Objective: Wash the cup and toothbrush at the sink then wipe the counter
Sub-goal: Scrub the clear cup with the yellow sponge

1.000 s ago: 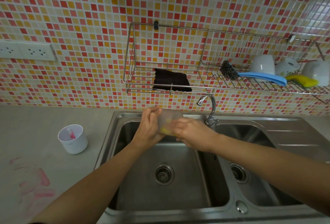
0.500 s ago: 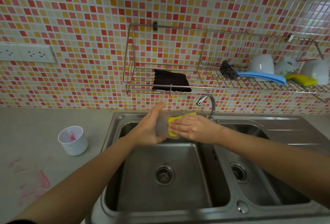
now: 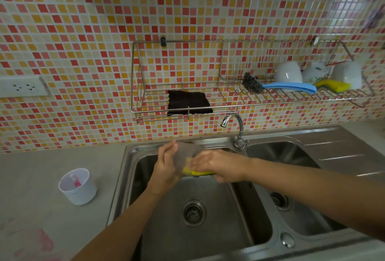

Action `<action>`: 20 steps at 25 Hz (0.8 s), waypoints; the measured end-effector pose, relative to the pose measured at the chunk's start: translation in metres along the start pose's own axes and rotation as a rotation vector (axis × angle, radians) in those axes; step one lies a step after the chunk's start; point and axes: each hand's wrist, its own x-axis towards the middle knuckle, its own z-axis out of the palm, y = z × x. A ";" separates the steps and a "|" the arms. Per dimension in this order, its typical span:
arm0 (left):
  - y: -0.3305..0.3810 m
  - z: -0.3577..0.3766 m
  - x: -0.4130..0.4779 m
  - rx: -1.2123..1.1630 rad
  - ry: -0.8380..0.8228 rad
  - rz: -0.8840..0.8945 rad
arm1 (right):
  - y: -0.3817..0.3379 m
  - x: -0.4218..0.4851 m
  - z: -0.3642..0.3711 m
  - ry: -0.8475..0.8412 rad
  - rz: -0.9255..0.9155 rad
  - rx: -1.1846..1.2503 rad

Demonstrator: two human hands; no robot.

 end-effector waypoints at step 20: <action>0.030 0.001 0.008 -0.365 -0.315 -0.433 | 0.017 -0.013 0.005 -0.052 -0.059 -0.296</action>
